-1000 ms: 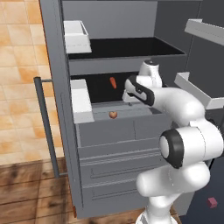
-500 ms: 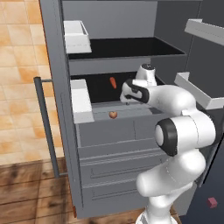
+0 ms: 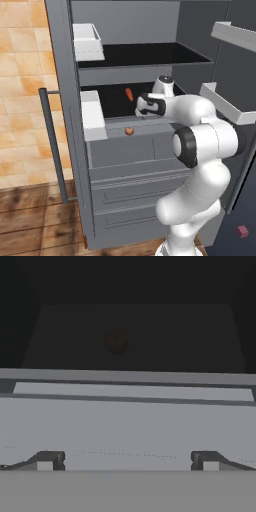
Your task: Fully open the fridge drawer.
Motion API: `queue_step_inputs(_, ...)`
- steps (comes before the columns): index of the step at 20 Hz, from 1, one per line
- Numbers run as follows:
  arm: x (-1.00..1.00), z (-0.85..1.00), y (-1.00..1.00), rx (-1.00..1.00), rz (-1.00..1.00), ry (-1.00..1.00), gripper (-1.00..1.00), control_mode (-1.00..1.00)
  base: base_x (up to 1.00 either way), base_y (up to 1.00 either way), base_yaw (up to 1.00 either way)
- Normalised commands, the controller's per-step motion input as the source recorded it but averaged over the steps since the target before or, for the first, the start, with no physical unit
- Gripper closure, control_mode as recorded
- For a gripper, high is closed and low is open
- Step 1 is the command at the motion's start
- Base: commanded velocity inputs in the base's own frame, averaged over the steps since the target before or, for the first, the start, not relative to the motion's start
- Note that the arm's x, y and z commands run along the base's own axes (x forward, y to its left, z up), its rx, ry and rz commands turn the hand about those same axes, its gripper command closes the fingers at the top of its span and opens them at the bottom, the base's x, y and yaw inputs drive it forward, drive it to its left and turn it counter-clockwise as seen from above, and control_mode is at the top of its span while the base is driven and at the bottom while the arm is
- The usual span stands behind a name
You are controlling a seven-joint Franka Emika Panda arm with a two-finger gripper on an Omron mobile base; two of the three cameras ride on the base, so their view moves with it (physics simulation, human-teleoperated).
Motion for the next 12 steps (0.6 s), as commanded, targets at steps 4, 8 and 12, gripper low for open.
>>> queue_step_inputs(4, 0.37, 0.00, 0.00, 0.00, 0.00, 0.00, -1.00, -1.00, 0.00, 0.00, 0.00)
queue_step_inputs(8, 0.32, -0.13, 0.00, 0.00, 0.00, 0.00, -1.00, -1.00, 0.00, 0.00, 0.00)
queue_step_inputs(12, 0.30, -0.16, 0.00, 0.00, 0.00, 0.00, -1.00, -1.00, 0.00, 0.00, 0.00)
